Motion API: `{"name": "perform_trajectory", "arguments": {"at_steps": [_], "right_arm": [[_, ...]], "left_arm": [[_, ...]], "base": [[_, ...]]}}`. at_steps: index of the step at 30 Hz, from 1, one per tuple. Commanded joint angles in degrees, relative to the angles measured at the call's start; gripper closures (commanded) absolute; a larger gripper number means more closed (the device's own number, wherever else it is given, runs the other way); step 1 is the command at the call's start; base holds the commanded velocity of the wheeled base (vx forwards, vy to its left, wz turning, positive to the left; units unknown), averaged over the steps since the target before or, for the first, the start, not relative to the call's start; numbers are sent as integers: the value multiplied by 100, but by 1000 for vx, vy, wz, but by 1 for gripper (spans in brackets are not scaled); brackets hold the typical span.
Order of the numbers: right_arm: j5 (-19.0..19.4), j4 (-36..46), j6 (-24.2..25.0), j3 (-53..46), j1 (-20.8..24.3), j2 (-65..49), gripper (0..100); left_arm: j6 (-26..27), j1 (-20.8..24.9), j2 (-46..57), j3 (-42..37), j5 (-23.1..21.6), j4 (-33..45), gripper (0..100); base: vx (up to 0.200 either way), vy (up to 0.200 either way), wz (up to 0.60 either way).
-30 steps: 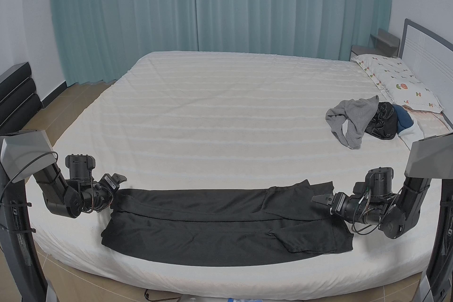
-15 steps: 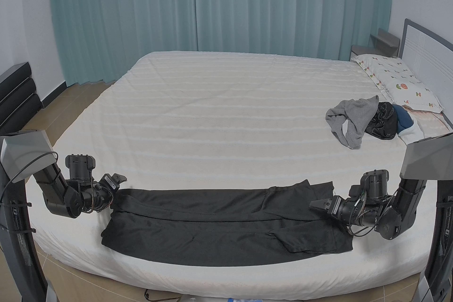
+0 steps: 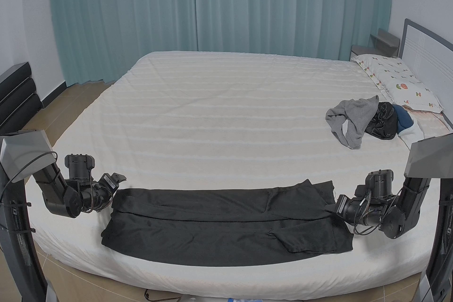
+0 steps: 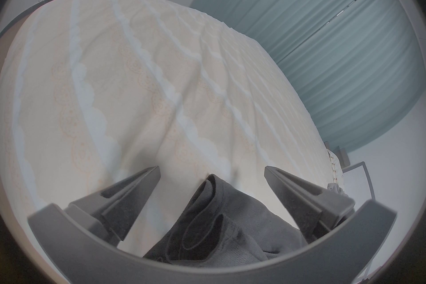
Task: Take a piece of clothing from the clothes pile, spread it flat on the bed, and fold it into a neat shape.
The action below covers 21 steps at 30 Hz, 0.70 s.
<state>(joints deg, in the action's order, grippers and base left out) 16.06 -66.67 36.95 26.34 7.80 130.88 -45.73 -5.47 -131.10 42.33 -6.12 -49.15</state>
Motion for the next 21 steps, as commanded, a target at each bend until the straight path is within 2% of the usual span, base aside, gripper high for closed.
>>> {"name": "perform_trajectory", "arguments": {"at_steps": [1,14,21], "right_arm": [[3,5,-4,-42,-24,-80,100],[-6,14,-4,-50,-103,-115,100],[-6,5,-4,-50,-103,-80,100]], "left_arm": [[-6,-15,58,-31,6,-7,0],[231,55,559,-462,6,64,0],[328,372,875,-752,6,64,0]], "base": [[0,0,0],[0,0,0],[0,0,0]]}}
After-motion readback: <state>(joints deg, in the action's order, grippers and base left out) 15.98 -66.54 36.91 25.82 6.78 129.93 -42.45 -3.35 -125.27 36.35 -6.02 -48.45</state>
